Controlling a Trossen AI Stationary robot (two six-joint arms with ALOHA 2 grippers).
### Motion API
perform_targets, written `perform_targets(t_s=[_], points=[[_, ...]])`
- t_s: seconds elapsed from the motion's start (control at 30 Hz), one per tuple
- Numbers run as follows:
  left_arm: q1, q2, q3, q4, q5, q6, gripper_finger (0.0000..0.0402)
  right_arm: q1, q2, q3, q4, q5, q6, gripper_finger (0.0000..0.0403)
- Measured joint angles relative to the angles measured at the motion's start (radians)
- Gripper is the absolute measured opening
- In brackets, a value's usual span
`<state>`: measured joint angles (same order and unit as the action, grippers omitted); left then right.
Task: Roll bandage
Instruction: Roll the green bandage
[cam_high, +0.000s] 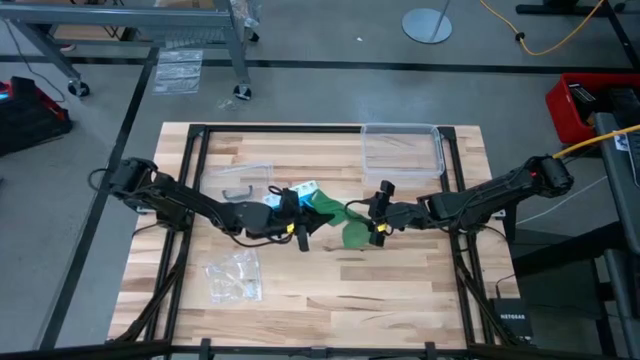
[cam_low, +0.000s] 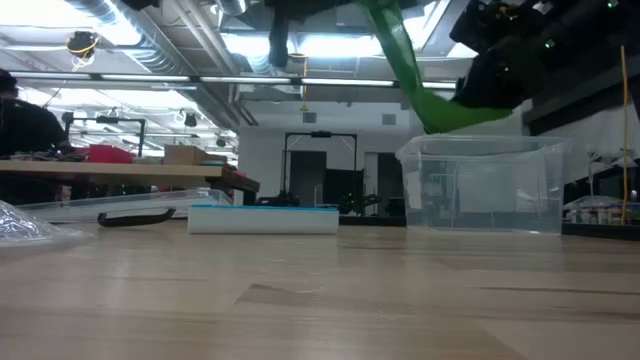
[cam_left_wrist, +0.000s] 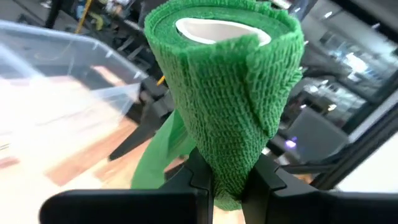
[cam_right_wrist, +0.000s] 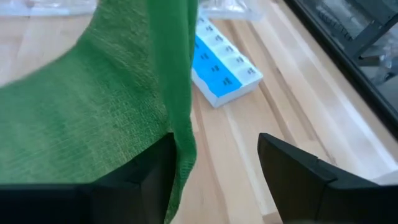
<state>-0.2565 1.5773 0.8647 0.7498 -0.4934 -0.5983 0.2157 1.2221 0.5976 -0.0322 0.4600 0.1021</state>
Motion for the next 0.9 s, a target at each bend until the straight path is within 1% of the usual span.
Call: perform_targets(t_s=[0.23,0.43,0.53,0.63,0.7,0.83,0.9], points=[[-0.006,0.06,0.0,-0.01,-0.024,-0.008,0.0034,0.0,0.0,0.0,0.027,0.0,-0.032,0.023],[-0.012,0.125,0.0,0.01,-0.043,-0.071,0.0034,0.0,0.0,0.0,0.028,0.0,-0.033,0.023],[-0.012,0.157,0.0,0.094,-0.048,-0.07,0.0034,0.0,0.0,0.0,0.027,0.002,-0.032,0.023],[-0.011,0.184,0.0,0.206,-0.049,-0.019,0.0034,0.0,0.0,0.0,0.025,0.014,-0.033,0.023],[-0.011,0.19,0.0,0.248,-0.048,0.012,0.0034,0.0,0.0,0.0,0.024,0.028,-0.033,0.023],[-0.012,0.19,0.0,0.265,-0.048,0.03,0.0034,0.0,0.0,0.0,0.022,0.035,-0.042,0.023],[-0.018,0.191,0.0,0.263,-0.049,0.018,0.0034,0.0,0.0,0.0,0.021,0.057,-0.073,0.023]])
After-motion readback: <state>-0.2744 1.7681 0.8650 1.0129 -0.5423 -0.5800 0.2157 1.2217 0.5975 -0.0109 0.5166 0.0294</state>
